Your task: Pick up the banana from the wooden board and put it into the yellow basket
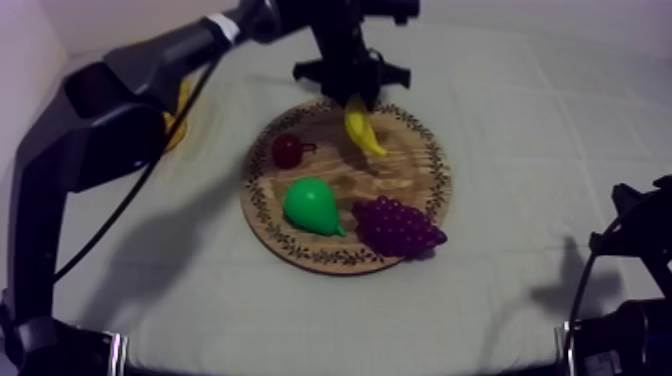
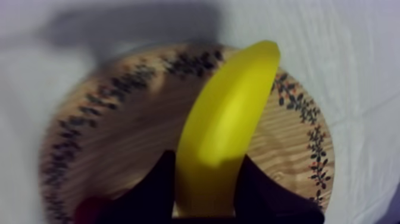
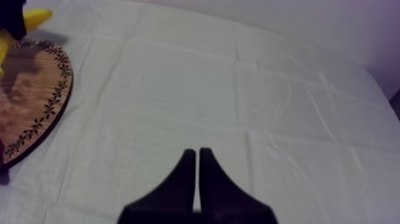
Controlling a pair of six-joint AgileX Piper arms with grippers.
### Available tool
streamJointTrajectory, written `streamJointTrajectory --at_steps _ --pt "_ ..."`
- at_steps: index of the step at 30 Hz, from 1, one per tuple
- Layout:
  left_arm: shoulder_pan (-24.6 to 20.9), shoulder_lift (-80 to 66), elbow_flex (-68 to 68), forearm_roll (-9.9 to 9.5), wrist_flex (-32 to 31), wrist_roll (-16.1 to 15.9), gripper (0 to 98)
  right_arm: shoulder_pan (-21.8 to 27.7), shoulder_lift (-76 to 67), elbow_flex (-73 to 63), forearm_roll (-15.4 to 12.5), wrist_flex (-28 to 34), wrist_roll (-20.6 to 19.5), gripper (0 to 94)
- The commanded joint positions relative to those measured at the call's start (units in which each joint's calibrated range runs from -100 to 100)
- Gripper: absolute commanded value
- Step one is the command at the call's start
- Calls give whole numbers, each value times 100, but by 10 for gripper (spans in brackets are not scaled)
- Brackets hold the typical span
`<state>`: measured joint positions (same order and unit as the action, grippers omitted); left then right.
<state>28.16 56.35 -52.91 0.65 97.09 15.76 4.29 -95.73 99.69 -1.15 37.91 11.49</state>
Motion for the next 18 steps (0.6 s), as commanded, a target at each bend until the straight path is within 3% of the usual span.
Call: streamJointTrajectory --at_steps 1,10,18 --pt "-110 -445 -11 -206 146 2 291 0 -2 -3 1 -1 1 3" --pt "-999 -1963 747 -681 250 -81 301 0 -2 -3 1 -1 1 3" --pt "-2023 -2917 2408 -813 -334 -231 309 0 -2 -3 1 -1 1 3"
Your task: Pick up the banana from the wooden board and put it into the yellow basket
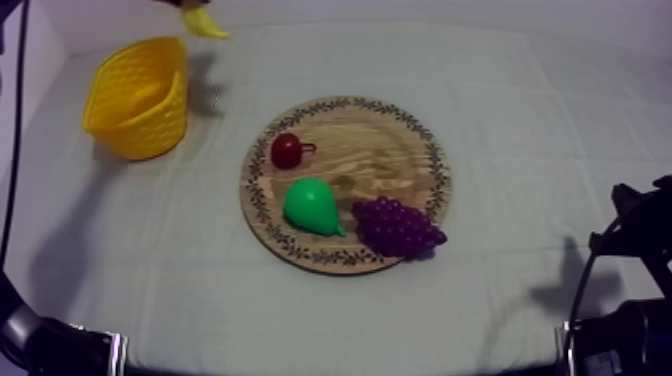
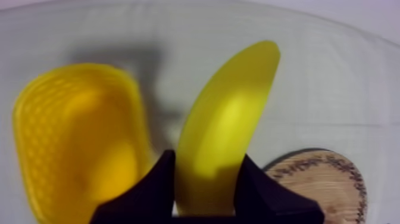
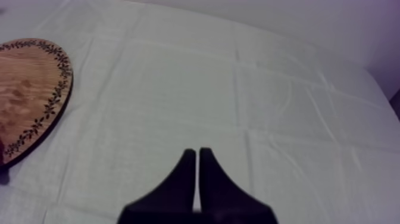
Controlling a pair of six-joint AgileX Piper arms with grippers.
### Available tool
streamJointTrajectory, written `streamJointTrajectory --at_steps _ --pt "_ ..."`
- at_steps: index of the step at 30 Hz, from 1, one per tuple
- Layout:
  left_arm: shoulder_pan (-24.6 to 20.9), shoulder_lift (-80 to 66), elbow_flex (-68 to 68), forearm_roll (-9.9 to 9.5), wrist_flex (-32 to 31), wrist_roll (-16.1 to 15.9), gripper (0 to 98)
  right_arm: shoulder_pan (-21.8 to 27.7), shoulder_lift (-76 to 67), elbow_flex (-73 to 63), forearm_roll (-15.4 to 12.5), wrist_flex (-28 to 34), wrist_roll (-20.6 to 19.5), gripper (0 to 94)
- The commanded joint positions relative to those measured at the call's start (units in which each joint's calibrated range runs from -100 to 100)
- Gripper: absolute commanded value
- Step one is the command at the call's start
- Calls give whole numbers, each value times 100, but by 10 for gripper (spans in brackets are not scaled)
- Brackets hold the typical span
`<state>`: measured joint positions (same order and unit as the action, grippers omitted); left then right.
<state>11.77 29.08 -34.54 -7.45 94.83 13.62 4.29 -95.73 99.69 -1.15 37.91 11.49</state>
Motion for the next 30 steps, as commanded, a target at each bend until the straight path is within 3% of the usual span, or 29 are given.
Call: streamJointTrajectory --at_steps 1,11,25,30 --pt "-504 -257 779 -5 -196 -32 309 0 -2 -3 1 -1 1 3" --pt "-1239 -419 2538 10 -1232 -104 325 0 -2 -3 1 -1 1 3" --pt "-1305 -25 2944 77 -1809 -80 335 0 -2 -3 1 -1 1 3" --pt "-1299 119 2830 171 -2039 -254 443 0 -2 -3 1 -1 1 3"
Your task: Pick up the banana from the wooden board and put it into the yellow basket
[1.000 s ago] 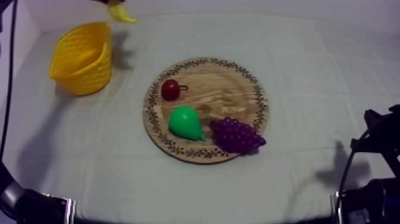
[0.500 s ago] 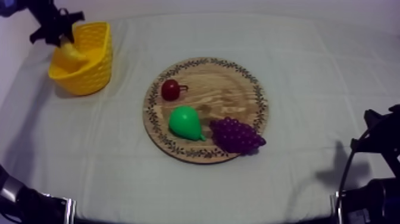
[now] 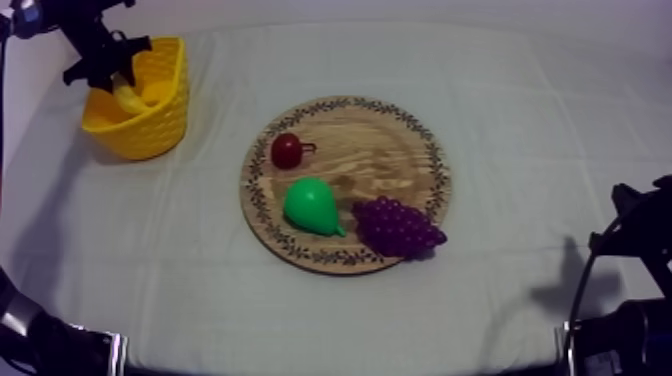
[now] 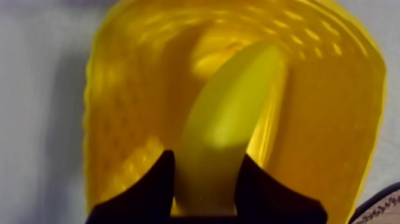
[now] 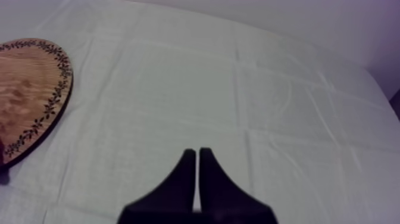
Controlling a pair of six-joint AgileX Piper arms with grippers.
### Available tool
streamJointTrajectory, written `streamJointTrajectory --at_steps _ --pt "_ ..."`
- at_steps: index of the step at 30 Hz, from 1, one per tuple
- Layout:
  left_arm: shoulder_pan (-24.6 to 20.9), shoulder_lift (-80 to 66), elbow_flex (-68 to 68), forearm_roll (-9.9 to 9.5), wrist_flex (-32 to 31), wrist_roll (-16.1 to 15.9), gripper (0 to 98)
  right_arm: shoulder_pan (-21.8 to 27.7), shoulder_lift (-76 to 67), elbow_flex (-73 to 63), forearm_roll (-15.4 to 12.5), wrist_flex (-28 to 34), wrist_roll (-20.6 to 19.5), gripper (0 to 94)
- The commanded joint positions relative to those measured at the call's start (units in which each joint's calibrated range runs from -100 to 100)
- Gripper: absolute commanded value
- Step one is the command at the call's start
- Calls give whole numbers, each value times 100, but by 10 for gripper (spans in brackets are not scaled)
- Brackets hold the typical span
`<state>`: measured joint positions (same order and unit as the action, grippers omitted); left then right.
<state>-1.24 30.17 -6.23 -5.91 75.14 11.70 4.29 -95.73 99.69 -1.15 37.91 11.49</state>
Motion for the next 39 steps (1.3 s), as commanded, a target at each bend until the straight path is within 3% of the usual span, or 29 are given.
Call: streamJointTrajectory --at_steps 1,5,9,23,31,39 --pt "3 29 12 36 -160 -103 472 0 -2 -3 1 -1 1 3" --pt "4 52 89 87 -428 -210 542 0 -2 -3 1 -1 1 3" --pt "4 -21 119 108 -502 -271 537 0 -2 -3 1 -1 1 3" --pt "173 -1885 1618 197 -1201 -543 45 0 -2 -3 1 -1 1 3" --pt "147 -4157 3542 733 -1969 -1185 3 0 -2 -3 1 -1 1 3" --pt "2 -7041 5776 1144 -2615 -1811 1 0 -2 -3 1 -1 1 3"
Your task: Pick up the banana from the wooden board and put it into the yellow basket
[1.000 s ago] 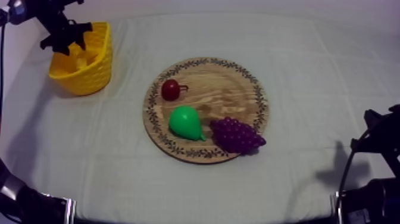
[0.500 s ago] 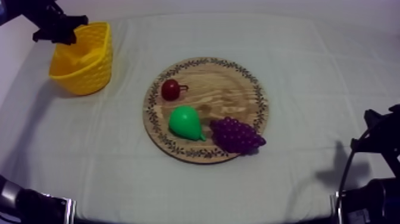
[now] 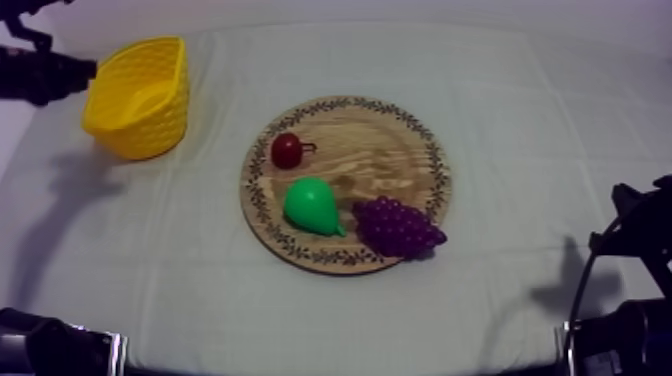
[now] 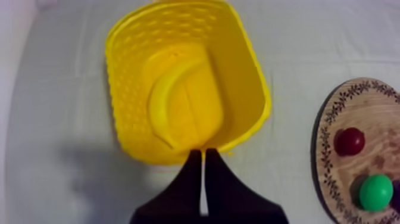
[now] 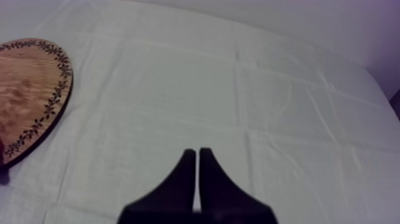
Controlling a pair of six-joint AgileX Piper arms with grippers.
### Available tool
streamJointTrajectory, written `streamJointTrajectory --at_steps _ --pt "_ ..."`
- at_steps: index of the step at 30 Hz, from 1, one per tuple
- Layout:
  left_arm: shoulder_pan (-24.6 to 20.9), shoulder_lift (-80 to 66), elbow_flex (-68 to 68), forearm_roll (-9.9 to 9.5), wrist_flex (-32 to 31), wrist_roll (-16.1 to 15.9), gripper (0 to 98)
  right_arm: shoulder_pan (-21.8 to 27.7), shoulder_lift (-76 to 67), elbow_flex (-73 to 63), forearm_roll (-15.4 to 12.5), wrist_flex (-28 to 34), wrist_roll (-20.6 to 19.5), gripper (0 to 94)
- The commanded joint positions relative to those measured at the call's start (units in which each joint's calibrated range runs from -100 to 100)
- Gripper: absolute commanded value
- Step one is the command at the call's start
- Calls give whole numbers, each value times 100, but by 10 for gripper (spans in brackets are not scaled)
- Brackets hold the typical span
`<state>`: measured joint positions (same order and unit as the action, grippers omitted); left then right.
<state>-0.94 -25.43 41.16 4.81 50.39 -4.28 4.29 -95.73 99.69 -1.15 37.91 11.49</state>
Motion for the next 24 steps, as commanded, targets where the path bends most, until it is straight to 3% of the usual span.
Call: streamJointTrajectory --at_steps 1,4,10,18,24 --pt "-80 -1860 1360 158 -229 -346 1 0 -2 -3 1 -1 1 3" --pt "-231 -2962 2305 399 -409 -738 1 0 -2 -3 1 -1 1 3" --pt "-369 -4755 3802 539 -658 -1026 1 0 -2 -3 1 -1 1 3" --pt "-249 -6166 5162 151 -1052 -514 1 0 -2 -3 1 -1 1 3" --pt "-78 -6800 5581 -280 -1146 17 1 1 -2 -3 1 -1 2 3"
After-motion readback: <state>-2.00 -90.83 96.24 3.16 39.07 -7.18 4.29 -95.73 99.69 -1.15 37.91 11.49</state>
